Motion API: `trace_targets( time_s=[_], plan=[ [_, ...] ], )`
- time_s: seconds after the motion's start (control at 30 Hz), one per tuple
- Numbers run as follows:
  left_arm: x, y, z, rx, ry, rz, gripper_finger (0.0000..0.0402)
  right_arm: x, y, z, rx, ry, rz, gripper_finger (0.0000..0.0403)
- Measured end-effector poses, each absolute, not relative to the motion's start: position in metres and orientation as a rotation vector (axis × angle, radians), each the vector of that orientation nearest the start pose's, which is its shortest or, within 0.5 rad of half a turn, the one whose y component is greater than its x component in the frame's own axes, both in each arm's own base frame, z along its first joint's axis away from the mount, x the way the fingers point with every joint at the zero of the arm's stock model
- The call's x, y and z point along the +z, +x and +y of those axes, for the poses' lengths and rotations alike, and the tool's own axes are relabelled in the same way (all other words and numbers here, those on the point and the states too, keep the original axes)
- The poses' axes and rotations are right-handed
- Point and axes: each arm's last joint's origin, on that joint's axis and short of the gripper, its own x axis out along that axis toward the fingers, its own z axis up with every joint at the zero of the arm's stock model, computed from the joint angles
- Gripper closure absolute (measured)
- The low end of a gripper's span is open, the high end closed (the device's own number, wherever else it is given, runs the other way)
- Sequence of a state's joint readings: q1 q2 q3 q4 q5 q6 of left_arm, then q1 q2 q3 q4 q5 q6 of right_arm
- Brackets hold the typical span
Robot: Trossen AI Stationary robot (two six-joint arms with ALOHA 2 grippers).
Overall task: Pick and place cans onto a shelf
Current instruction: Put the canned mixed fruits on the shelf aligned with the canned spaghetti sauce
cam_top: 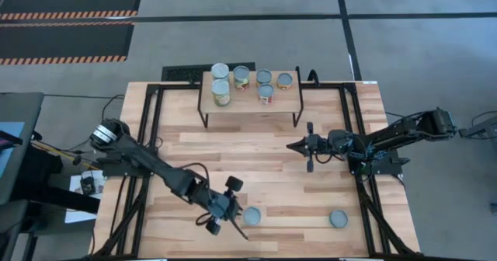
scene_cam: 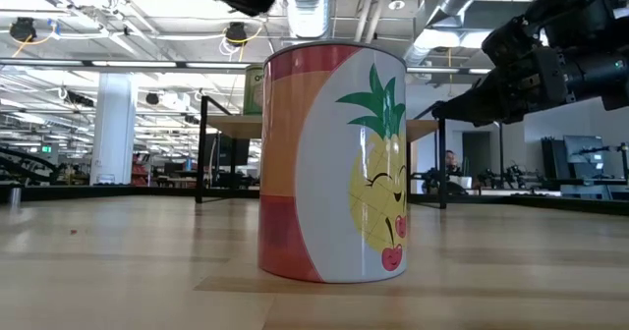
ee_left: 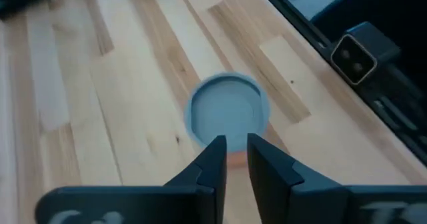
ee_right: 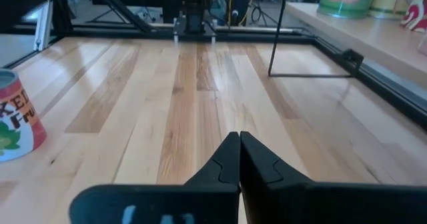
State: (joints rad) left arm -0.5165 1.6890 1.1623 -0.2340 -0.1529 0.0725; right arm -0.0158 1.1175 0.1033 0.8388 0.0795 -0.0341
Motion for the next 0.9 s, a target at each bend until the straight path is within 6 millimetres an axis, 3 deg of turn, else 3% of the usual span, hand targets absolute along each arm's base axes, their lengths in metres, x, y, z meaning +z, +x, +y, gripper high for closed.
trace_targets(
  time_s=[0.27, 0.47, 0.63, 0.9],
  plan=[
    [0.21, 0.325, -0.187, -0.4, 0.359, 0.699, 0.0314, 0.148, 0.18, -0.005, -0.091, -0.04, 0.178, 0.0388],
    [0.212, 0.326, -0.19, -0.397, 0.359, 0.668, 0.0314, 0.147, 0.18, -0.005, -0.092, -0.04, 0.186, 0.0386],
    [0.195, 0.334, -0.195, -0.426, 0.374, 0.676, 0.0314, 0.147, 0.18, -0.005, -0.092, -0.039, 0.182, 0.0389],
    [0.187, 0.346, -0.199, -0.427, 0.405, 0.713, 0.0315, 0.148, 0.18, -0.005, -0.092, -0.039, 0.177, 0.0385]
  ],
)
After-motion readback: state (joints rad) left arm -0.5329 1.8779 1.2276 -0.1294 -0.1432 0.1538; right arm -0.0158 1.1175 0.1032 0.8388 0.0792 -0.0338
